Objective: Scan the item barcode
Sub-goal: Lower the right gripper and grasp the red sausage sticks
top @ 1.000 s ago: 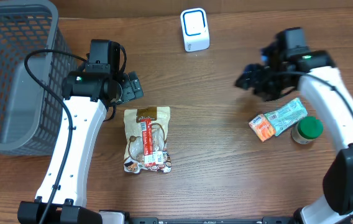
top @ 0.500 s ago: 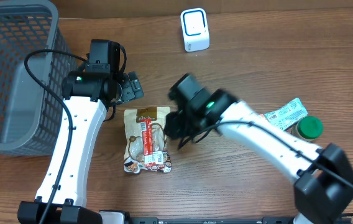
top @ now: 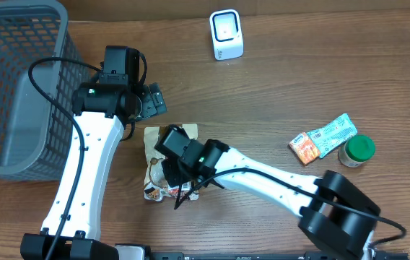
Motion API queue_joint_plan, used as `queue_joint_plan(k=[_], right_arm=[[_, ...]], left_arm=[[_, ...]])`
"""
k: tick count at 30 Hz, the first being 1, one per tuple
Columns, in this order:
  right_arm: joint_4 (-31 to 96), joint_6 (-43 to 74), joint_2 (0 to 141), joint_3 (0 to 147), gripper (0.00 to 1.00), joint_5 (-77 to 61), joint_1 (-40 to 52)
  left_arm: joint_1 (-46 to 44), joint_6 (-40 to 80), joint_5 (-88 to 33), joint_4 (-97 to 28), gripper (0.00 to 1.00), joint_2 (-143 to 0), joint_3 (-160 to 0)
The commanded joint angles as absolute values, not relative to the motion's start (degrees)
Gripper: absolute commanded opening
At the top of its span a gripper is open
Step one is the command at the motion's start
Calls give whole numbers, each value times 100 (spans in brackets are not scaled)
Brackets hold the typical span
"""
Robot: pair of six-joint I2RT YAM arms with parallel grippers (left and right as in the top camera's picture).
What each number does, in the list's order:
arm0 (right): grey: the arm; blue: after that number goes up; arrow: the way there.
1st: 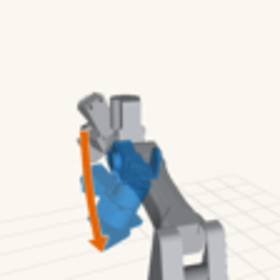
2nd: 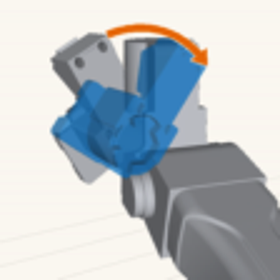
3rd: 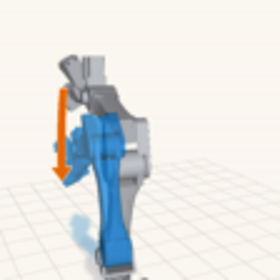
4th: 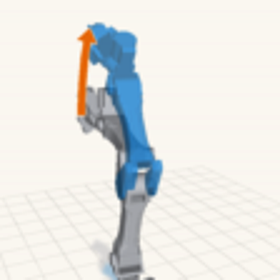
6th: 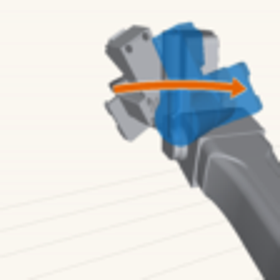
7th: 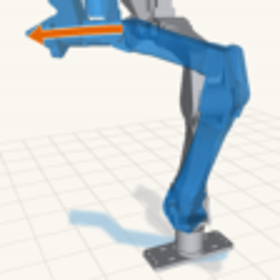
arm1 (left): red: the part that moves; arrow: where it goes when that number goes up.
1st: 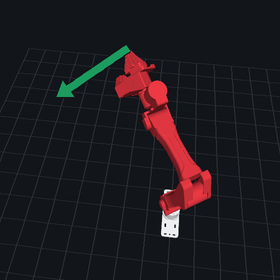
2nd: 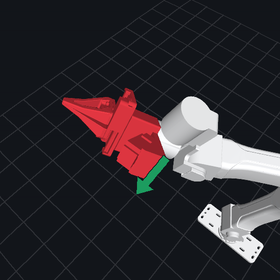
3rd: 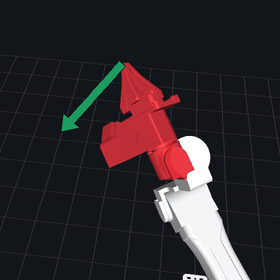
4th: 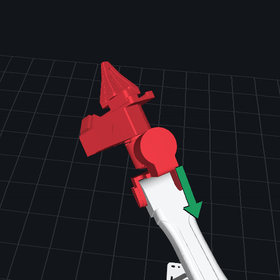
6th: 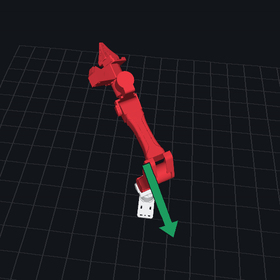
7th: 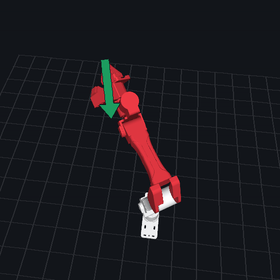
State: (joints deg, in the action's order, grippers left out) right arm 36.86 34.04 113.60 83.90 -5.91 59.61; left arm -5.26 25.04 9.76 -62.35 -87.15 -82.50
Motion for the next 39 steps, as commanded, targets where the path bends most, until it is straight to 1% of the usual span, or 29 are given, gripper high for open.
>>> queue_joint_plan(k=[1,7,15,17,19,25,33,39], right_arm=[[3640,3454,11603,8390,36,-454,5951],[3603,3688,11848,8390,36,-484,5953],[3450,3693,11917,8392,36,-814,5951],[3452,3691,11917,8392,33,-845,5951],[3457,3688,11915,8405,26,-860,5937],[3433,3691,11786,8412,28,-923,5861],[3245,3691,11789,8405,34,-906,5861],[3205,3688,11845,8396,34,-904,5913]], left_arm=[[-526,2421,1068,-6233,100,-8687,-8298],[-526,2418,1068,-6233,100,-8687,-8298],[-526,2418,1068,-6233,100,-8687,-8298],[-526,2421,1070,-6233,100,-8687,-8298],[-526,2418,1068,-6233,100,-8687,-8298],[-526,2418,1070,-6233,100,-8687,-8298],[-526,2418,1068,-6233,100,-8687,-8298],[-526,2418,1068,-6233,100,-8687,-8298]])
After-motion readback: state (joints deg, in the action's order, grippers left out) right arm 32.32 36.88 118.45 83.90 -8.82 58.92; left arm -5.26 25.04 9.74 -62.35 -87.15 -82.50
